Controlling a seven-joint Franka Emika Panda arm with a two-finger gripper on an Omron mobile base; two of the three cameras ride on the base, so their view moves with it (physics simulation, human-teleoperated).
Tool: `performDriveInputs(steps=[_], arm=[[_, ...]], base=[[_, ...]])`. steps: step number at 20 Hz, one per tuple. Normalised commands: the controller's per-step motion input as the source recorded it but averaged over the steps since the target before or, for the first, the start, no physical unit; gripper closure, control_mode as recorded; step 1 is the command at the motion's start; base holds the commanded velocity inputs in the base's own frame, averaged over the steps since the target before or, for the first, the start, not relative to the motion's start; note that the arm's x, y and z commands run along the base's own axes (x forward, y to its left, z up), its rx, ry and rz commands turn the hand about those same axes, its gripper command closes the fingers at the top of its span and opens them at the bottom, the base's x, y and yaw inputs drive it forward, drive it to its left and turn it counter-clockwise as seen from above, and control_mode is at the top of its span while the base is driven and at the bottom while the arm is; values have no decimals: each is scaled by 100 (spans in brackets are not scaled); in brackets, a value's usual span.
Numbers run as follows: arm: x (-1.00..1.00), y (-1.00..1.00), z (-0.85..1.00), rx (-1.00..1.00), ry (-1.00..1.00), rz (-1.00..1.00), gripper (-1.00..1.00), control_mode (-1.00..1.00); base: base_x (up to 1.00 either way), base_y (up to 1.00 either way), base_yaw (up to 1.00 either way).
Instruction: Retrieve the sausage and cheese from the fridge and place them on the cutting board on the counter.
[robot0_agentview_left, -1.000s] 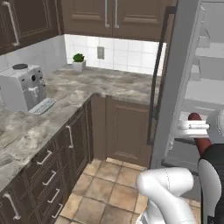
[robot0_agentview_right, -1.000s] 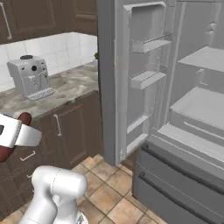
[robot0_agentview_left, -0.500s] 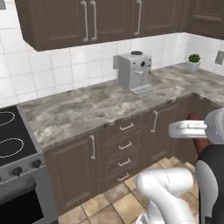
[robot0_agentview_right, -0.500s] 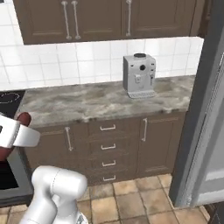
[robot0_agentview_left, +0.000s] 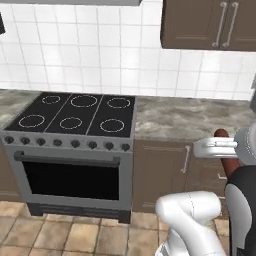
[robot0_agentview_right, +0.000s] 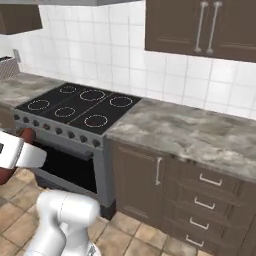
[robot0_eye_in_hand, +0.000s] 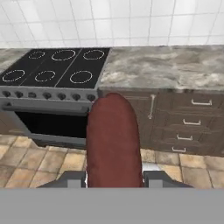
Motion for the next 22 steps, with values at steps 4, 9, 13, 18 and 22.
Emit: performDriveInputs(steps=[4,9,13,18,22], arm=[[0,0,0,0,0,0,100,100],[0,0,0,0,0,0,100,100],[0,0,0,0,0,0,100,100],[0,0,0,0,0,0,100,100],[0,0,0,0,0,0,100,100]], base=[[-17,0,100],[-26,3,100],[1,2,97],[80,2,67],[100,-49,15]])
